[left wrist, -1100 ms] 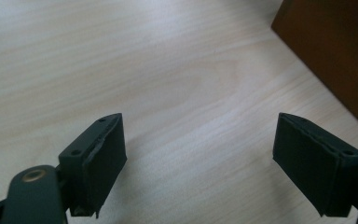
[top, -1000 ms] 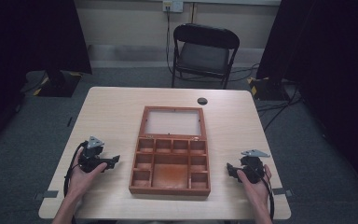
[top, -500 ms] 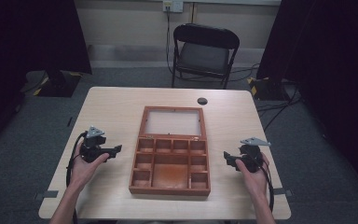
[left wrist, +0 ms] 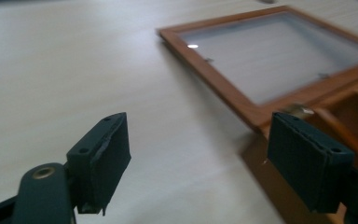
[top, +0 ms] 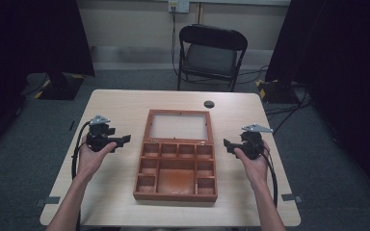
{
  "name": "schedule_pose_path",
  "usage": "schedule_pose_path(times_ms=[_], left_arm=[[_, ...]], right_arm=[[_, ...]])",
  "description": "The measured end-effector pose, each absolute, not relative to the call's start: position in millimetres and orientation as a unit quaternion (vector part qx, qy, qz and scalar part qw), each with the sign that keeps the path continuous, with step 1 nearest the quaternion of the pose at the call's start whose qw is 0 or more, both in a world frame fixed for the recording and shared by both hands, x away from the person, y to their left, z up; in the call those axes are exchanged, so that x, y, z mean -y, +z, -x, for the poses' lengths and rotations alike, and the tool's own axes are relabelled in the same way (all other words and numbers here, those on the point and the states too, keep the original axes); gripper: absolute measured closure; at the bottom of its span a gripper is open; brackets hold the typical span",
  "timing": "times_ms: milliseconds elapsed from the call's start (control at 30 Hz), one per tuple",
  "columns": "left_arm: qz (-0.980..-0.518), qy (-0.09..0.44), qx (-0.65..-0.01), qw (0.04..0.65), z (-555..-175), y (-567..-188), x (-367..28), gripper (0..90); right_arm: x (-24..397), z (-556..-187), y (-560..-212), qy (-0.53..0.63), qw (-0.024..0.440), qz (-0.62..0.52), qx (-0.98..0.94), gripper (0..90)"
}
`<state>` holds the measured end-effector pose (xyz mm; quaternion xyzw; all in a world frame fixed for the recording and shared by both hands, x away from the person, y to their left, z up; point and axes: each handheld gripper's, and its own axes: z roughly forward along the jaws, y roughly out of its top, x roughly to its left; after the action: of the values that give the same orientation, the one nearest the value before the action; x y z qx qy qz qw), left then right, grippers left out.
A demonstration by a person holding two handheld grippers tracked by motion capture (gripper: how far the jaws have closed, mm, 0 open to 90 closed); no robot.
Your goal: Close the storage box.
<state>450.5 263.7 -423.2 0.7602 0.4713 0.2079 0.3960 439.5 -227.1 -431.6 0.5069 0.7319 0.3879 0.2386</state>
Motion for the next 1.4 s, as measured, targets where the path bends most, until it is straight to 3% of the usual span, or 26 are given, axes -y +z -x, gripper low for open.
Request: schedule_pose_path(times_ms=[500, 667, 1000, 1400], left_arm=[[-0.772, 0.197, -0.455, 0.398, -504.0, -407.8, -234.1, 22.8], [-0.77, 0.175, -0.464, 0.401, -516.8, -422.1, -222.3, 23.6], [-0.771, 0.139, -0.474, 0.401, -524.4, -447.7, -211.8, 26.5], [-0.775, 0.086, -0.483, 0.397, -529.8, -465.8, -205.3, 22.0]], right_arm=[[192.3, -499.3, -417.1, 0.391, 0.217, -0.484, -0.752, 15.5], [181.9, -517.7, -425.3, 0.394, 0.177, -0.496, -0.754, 16.0], [168.4, -530.5, -452.5, 0.378, 0.15, -0.497, -0.767, 15.9], [160.4, -538.3, -471.8, 0.382, 0.089, -0.523, -0.756, 14.5]])
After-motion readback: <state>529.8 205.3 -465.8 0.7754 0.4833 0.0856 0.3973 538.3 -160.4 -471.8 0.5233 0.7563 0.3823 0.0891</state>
